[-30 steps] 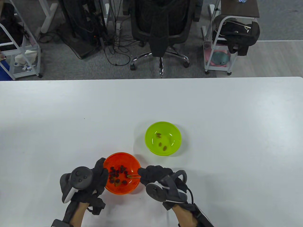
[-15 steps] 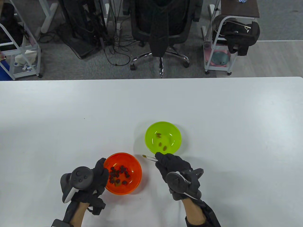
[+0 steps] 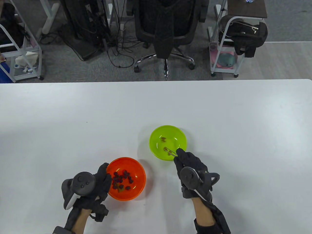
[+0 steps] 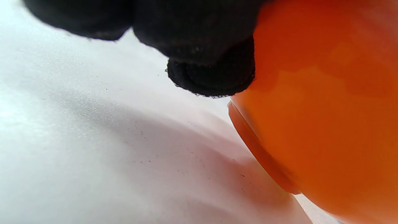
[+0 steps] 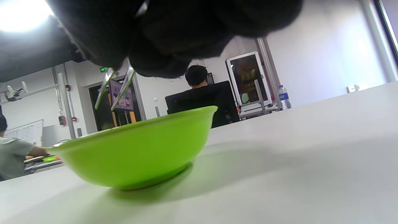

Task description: Pick raisins with tweezers into bowl

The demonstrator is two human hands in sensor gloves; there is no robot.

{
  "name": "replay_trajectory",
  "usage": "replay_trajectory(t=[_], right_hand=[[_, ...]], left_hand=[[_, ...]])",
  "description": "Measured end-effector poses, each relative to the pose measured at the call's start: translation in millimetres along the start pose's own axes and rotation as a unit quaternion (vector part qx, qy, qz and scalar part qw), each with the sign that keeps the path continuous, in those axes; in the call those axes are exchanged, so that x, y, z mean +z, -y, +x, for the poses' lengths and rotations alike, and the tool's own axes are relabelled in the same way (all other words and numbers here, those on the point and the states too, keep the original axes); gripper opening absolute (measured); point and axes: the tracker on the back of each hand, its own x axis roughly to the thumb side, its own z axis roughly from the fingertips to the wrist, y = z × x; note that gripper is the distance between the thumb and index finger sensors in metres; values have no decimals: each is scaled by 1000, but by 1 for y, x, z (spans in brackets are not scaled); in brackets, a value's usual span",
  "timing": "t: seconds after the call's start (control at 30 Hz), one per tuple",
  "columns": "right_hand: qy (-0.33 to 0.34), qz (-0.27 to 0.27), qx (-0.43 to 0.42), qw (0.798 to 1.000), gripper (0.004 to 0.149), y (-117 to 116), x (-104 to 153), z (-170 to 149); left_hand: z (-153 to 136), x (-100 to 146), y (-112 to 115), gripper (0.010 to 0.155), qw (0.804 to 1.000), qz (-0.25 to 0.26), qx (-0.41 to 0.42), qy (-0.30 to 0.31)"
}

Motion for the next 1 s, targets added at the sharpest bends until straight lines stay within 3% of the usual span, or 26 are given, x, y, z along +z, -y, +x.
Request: replay_trajectory(t=[0.17,0.43,1.0], right_hand=[[32,-5,-23,999,40,1,5,13],[110,31,-50,992,40,-5,18,44],[228,72,-30,971,41,-11,42,90]], left_hand=[[0,0,0,56,1000,0,0,0],[-1,1,-1,56,1000,3,2,0],[-1,1,-1,56,1000,3,1,1]])
